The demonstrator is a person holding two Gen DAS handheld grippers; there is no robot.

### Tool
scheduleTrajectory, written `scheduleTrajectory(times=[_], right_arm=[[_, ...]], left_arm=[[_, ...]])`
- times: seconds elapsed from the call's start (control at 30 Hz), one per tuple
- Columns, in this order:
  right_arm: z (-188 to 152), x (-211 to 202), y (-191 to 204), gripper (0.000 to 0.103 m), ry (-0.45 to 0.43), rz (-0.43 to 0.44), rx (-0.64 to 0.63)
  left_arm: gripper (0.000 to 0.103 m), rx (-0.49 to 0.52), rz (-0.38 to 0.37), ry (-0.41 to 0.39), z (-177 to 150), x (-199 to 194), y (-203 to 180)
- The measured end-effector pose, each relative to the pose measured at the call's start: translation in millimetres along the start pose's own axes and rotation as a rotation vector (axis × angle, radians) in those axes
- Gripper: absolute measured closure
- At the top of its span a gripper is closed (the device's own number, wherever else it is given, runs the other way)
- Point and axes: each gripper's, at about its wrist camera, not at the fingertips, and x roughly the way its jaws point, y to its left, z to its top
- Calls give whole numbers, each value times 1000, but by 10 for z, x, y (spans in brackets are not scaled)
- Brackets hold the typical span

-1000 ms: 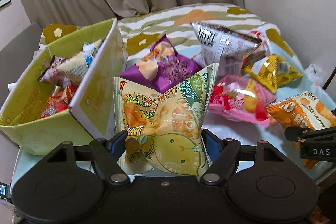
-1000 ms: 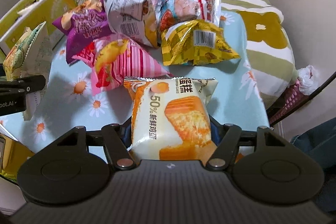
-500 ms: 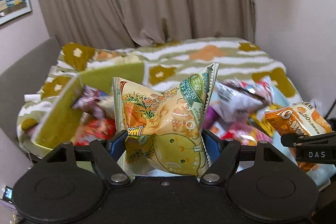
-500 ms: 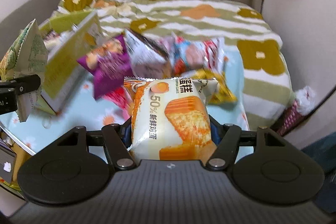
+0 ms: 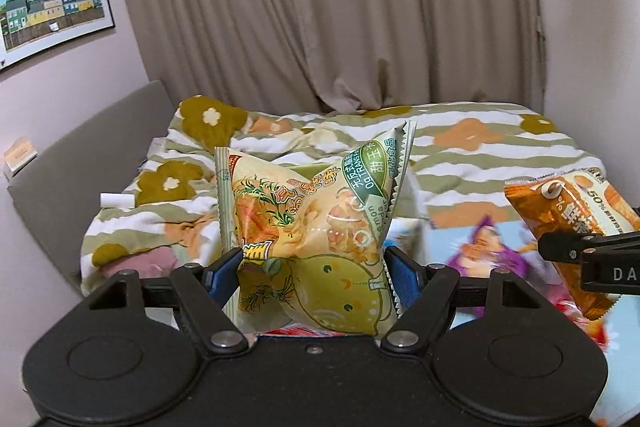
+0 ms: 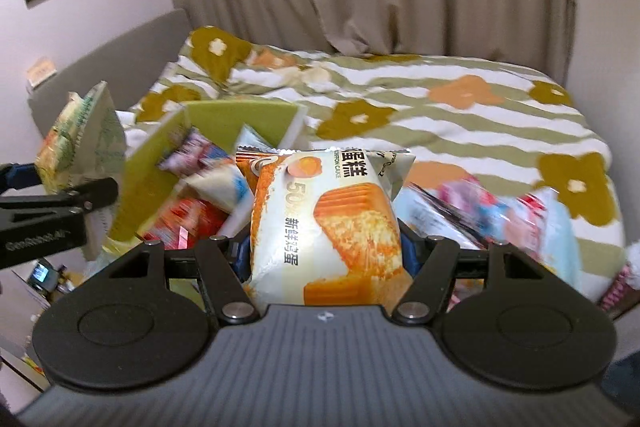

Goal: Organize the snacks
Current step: 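Carry both bags toward the yellow box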

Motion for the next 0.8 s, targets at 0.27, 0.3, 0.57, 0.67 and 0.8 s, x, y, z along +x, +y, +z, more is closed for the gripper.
scheduleTrajectory(times=[0.27,0.3,0.57,0.67,0.8], right_arm=[[363,484,770,22,0,29,-19],[394,552,847,22,4,28,-16],[416,952,1251,22,52,-46,51],[368,1035,1303,22,70,-78,80],[315,1092,1327,22,93,-102,105]], left_arm=[[23,21,-34,79,120,571,557],[23,28,-47,93,120,652,589],[10,70,-163,204,65,1262,827],[1,81,-217,200,1,1297,886],[1,47,-267,215,-109,1273,973]])
